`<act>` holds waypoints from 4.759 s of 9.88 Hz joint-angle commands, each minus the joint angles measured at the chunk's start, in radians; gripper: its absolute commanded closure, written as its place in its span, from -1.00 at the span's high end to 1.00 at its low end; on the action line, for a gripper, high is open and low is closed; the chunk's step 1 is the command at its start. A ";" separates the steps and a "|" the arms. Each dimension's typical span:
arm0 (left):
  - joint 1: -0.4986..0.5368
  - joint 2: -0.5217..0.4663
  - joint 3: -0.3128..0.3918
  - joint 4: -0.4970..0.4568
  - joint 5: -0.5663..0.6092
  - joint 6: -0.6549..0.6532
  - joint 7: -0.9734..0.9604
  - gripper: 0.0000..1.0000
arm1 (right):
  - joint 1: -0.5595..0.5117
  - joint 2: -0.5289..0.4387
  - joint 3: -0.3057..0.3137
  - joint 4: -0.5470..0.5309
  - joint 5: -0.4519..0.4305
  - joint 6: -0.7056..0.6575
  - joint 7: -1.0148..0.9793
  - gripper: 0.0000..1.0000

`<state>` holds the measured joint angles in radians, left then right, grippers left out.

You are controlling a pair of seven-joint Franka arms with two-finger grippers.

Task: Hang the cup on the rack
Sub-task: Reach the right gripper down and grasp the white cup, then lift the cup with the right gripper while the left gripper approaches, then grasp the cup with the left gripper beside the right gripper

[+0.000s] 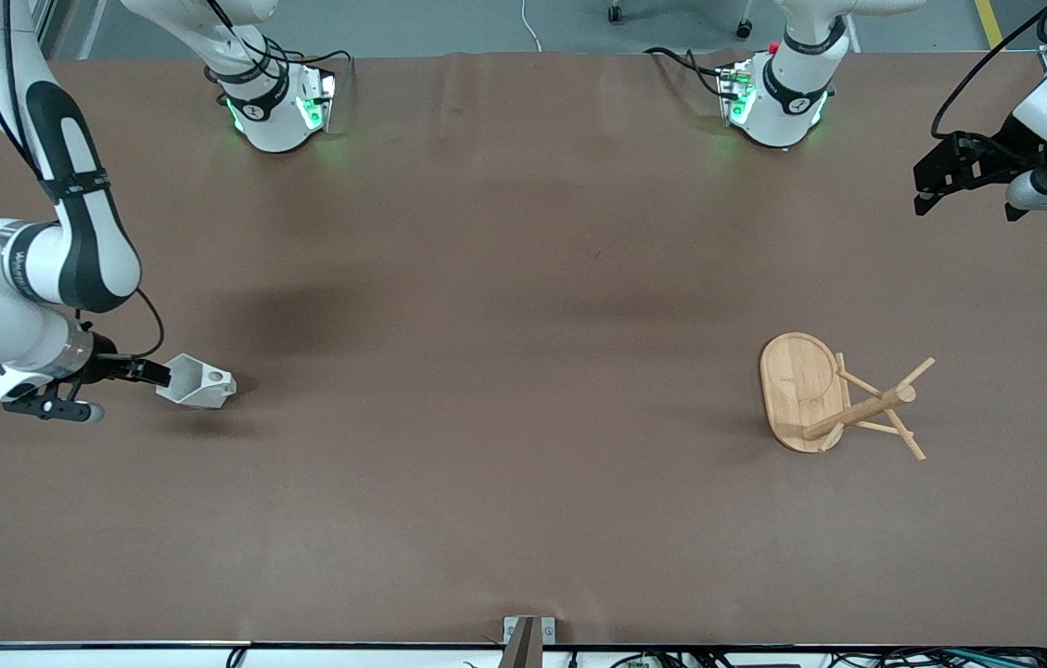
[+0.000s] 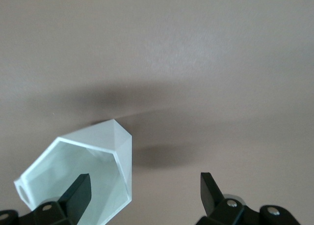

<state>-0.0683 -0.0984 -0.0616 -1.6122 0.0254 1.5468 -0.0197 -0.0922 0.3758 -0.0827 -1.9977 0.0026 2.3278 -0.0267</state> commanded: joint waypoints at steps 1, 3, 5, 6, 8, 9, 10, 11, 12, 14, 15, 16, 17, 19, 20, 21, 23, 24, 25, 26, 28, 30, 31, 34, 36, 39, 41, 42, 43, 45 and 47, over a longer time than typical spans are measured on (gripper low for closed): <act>0.002 0.009 0.000 -0.017 0.001 -0.010 0.021 1.00 | -0.003 -0.009 0.008 -0.052 0.014 0.066 0.007 0.76; 0.002 0.014 -0.001 -0.017 0.001 -0.010 0.020 1.00 | -0.001 0.020 0.018 -0.053 0.025 0.111 0.008 0.29; 0.002 0.034 0.000 0.000 -0.004 -0.010 0.018 1.00 | -0.006 0.032 0.021 -0.053 0.034 0.125 0.008 -0.11; 0.002 0.045 -0.001 0.011 -0.005 -0.010 0.018 1.00 | -0.003 0.040 0.023 -0.053 0.049 0.143 0.008 -0.25; 0.004 0.058 0.000 0.018 -0.010 -0.008 0.015 1.00 | -0.003 0.043 0.023 -0.052 0.059 0.143 0.008 -0.99; 0.004 0.078 0.000 0.044 -0.012 -0.008 0.020 1.00 | -0.006 0.043 0.023 -0.046 0.059 0.137 -0.002 -0.99; 0.001 0.089 -0.003 0.051 -0.019 -0.010 0.021 1.00 | -0.004 0.040 0.023 -0.030 0.059 0.118 -0.036 -0.99; -0.005 0.095 -0.003 0.045 -0.069 -0.010 0.021 1.00 | -0.004 0.035 0.023 0.020 0.059 0.035 -0.062 -0.99; -0.013 0.114 -0.006 0.046 -0.111 -0.010 0.021 1.00 | 0.002 0.029 0.023 0.098 0.059 -0.072 -0.088 -0.99; -0.051 0.118 -0.044 0.054 -0.110 -0.002 0.015 1.00 | 0.005 -0.020 0.059 0.175 0.062 -0.172 -0.143 -0.99; -0.074 0.121 -0.064 0.057 -0.113 0.001 0.014 1.00 | 0.005 -0.041 0.104 0.191 0.063 -0.201 -0.144 -0.99; -0.115 0.150 -0.092 0.058 -0.116 0.021 0.011 1.00 | 0.002 -0.052 0.156 0.198 0.124 -0.217 -0.144 -0.99; -0.160 0.160 -0.128 0.057 -0.136 0.041 0.011 1.00 | 0.005 -0.057 0.194 0.198 0.261 -0.219 -0.145 -0.98; -0.267 0.178 -0.177 0.057 -0.185 0.152 0.011 1.00 | 0.005 -0.057 0.286 0.191 0.449 -0.231 -0.156 -0.99; -0.334 0.180 -0.184 0.057 -0.188 0.212 0.011 1.00 | 0.005 -0.057 0.332 0.183 0.529 -0.232 -0.157 -0.99; -0.388 0.202 -0.185 0.057 -0.188 0.284 0.020 1.00 | 0.003 -0.058 0.375 0.169 0.603 -0.243 -0.166 -0.99; -0.497 0.244 -0.190 0.054 -0.173 0.437 0.026 1.00 | 0.005 -0.058 0.437 0.168 0.733 -0.307 -0.168 -0.99; -0.531 0.279 -0.190 0.052 -0.147 0.510 0.041 1.00 | 0.005 -0.058 0.458 0.166 0.784 -0.342 -0.173 -0.99; -0.542 0.311 -0.193 0.052 -0.121 0.571 0.082 1.00 | 0.005 -0.057 0.465 0.165 0.827 -0.391 -0.221 -0.99; -0.551 0.325 -0.198 0.046 -0.117 0.620 0.154 1.00 | 0.003 -0.067 0.466 0.137 0.873 -0.427 -0.260 -0.99; -0.544 0.342 -0.199 -0.013 -0.139 0.753 0.327 1.00 | 0.006 -0.083 0.466 0.102 0.942 -0.458 -0.349 -0.99; -0.544 0.342 -0.204 -0.067 -0.150 0.806 0.342 1.00 | 0.014 -0.089 0.482 0.093 1.005 -0.459 -0.355 -0.99; -0.538 0.342 -0.207 -0.105 -0.194 0.843 0.374 1.00 | 0.015 -0.087 0.483 0.093 1.043 -0.473 -0.361 -0.99; -0.541 0.345 -0.207 -0.132 -0.332 0.860 0.536 1.00 | 0.019 -0.101 0.485 0.093 1.105 -0.537 -0.360 -0.99; -0.548 0.377 -0.208 -0.118 -0.326 0.871 0.566 1.00 | 0.019 -0.136 0.483 0.082 1.139 -0.571 -0.358 -0.99; -0.553 0.399 -0.208 -0.072 -0.325 0.871 0.596 1.00 | 0.025 -0.164 0.483 0.060 1.163 -0.573 -0.355 -0.99; -0.553 0.394 -0.216 -0.051 -0.326 0.860 0.595 1.00 | 0.028 -0.172 0.483 0.056 1.165 -0.573 -0.354 -0.98; -0.551 0.387 -0.222 -0.049 -0.328 0.852 0.595 1.00 | 0.029 -0.175 0.483 0.057 1.165 -0.573 -0.354 -0.99; -0.551 0.394 -0.222 -0.048 -0.325 0.852 0.593 1.00 | 0.034 -0.176 0.483 0.057 1.165 -0.573 -0.354 -0.98; -0.558 0.408 -0.222 -0.049 -0.328 0.852 0.583 1.00 | 0.035 -0.176 0.483 0.057 1.165 -0.571 -0.352 -0.98; -0.561 0.417 -0.222 -0.054 -0.329 0.852 0.581 1.00 | 0.042 -0.182 0.483 0.057 1.165 -0.568 -0.349 -0.98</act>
<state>-0.6203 0.2830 -0.2840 -1.6570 -0.2883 2.4033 0.5516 -0.0536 0.2380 0.3952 -1.9133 1.1347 1.7588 -0.3691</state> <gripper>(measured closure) 0.000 0.956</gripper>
